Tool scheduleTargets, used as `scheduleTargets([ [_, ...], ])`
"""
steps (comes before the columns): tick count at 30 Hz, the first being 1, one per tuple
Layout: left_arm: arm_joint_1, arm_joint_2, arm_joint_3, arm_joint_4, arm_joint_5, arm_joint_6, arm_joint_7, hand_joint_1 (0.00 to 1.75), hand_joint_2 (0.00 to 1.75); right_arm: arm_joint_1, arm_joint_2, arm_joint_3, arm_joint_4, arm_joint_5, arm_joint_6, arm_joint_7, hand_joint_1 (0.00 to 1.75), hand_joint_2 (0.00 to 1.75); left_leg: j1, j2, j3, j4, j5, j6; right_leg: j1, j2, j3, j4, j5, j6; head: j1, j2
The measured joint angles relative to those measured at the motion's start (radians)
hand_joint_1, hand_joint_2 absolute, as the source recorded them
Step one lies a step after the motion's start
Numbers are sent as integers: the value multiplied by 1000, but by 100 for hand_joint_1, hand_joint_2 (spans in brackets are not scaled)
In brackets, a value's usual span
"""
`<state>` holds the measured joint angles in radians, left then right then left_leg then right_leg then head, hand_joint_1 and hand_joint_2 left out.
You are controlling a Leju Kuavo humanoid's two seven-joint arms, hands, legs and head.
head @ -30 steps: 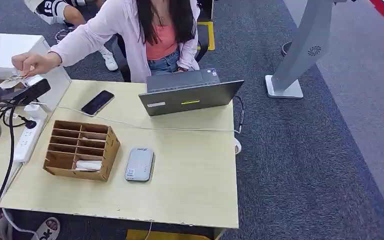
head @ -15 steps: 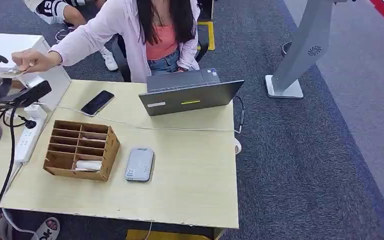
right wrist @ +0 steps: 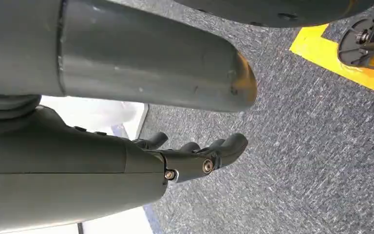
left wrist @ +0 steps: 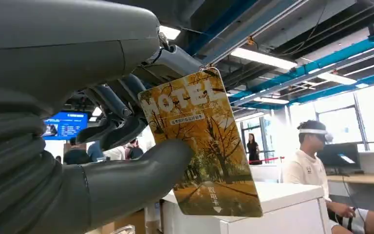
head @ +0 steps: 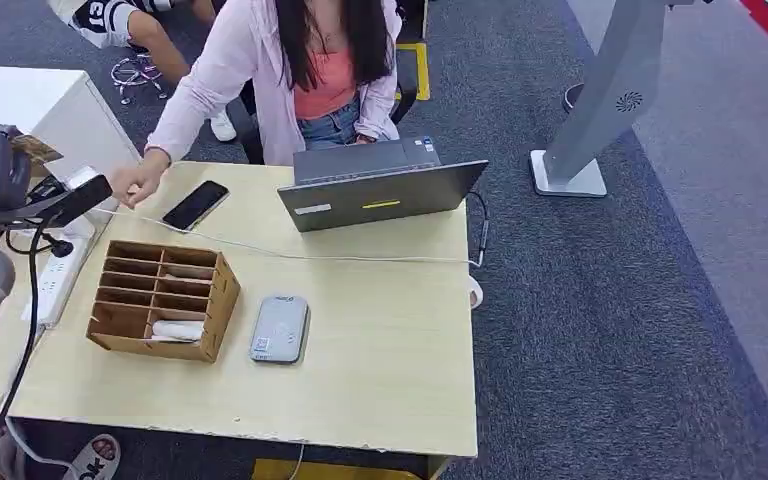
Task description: Pass the card to the sensor for recognition and then transmit it.
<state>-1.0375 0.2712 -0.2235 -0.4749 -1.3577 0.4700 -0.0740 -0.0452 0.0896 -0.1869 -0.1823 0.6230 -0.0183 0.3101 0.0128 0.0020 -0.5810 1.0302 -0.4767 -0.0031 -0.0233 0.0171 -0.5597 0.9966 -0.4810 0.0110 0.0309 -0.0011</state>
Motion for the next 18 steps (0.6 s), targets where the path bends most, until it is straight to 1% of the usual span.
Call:
scheduleTargets([
  [3,9,-2,0,-1,11,7,-24,175,175,0,0,-4,0,7,0,-1,0,0,0,0,0,0,0,0,0,0,0,0,0,0,0,0],
  [5,30,-12,0,-15,23,23,-46,175,175,0,0,-9,0,10,-2,-1,0,0,0,-1,0,0,0,0,0,-1,0,0,0,0,0,0],
  [7,64,-42,0,-58,37,36,-76,175,175,0,0,-19,0,14,-3,-1,0,0,-1,-1,0,0,0,0,-1,-2,0,-1,0,0,0,0],
  [10,127,-88,-13,-150,35,31,-59,175,175,0,0,-32,0,16,-6,-1,0,0,-1,-3,-1,0,0,0,-1,-4,1,-1,0,0,1,0],
  [14,194,-143,-55,-269,53,-8,-70,175,175,0,0,-49,0,16,-13,-1,0,0,-2,-3,-1,1,0,1,-2,-3,0,-1,0,1,1,0],
  [16,226,-171,-93,-341,60,-42,-58,175,175,0,0,-56,0,19,-18,-1,0,0,-2,-3,-2,1,0,1,-2,-4,0,-1,0,1,2,0],
  [18,250,-190,-130,-396,66,-61,-48,175,175,0,0,-63,0,21,-19,-1,0,0,-1,-4,-2,1,0,1,-1,-4,0,-1,0,1,1,0],
])
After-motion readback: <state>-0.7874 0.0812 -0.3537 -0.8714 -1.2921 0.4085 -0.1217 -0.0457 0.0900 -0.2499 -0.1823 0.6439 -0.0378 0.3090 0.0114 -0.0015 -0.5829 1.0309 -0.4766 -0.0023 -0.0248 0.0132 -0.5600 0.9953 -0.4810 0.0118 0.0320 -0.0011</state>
